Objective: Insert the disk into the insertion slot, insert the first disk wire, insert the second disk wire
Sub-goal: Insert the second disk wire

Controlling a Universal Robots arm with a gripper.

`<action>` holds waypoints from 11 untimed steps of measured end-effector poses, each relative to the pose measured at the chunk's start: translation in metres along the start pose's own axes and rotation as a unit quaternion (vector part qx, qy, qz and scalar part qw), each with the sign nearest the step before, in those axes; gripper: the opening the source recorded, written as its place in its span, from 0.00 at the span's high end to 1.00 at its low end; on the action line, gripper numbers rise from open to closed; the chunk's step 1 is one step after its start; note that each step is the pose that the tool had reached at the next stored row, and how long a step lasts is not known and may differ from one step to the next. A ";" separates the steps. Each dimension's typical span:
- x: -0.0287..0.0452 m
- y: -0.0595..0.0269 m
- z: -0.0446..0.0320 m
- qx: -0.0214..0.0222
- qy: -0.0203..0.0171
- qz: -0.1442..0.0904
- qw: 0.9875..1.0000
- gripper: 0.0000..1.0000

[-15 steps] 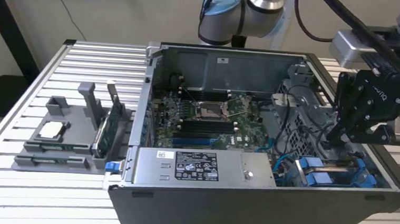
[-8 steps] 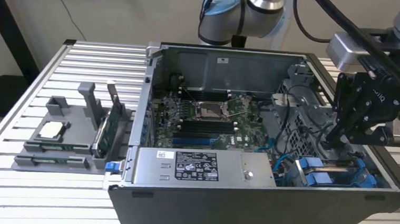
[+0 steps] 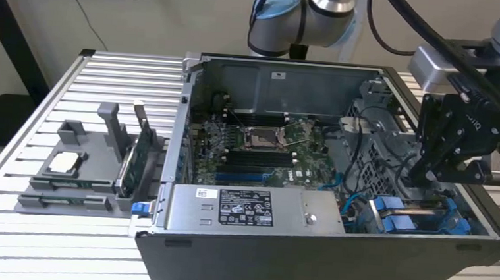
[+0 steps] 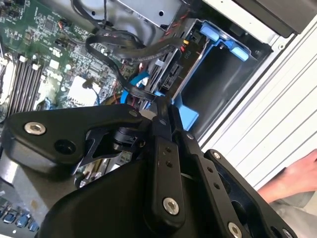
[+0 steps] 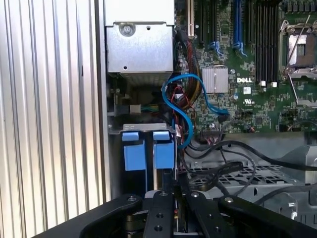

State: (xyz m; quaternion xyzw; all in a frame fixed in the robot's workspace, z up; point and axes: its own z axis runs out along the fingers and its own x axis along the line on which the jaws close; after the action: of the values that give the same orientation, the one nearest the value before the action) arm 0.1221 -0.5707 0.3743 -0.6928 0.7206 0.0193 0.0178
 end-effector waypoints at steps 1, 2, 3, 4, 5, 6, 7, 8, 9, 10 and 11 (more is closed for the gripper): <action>0.0000 -0.0005 0.0010 0.000 0.000 0.000 1.000 0.84; 0.0000 -0.0011 0.0020 0.000 0.000 0.000 1.000 0.84; 0.0001 -0.0016 0.0029 0.000 0.000 0.000 1.000 0.84; 0.0001 -0.0023 0.0039 0.000 0.000 0.000 1.000 0.84; 0.0001 -0.0029 0.0048 0.000 0.000 0.000 1.000 0.84; 0.0001 -0.0036 0.0058 0.000 0.000 0.000 1.000 0.84; 0.0002 -0.0044 0.0067 0.000 0.000 0.000 1.000 0.84; 0.0002 -0.0051 0.0076 0.000 0.000 0.000 1.000 0.84; 0.0002 -0.0058 0.0085 0.000 0.000 0.000 1.000 0.84; 0.0002 -0.0065 0.0094 0.000 0.000 -0.001 1.000 0.84; 0.0003 -0.0071 0.0103 0.000 0.000 -0.001 1.000 0.84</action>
State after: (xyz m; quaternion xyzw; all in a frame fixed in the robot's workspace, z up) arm 0.1291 -0.5707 0.3640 -0.6935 0.7199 0.0193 0.0178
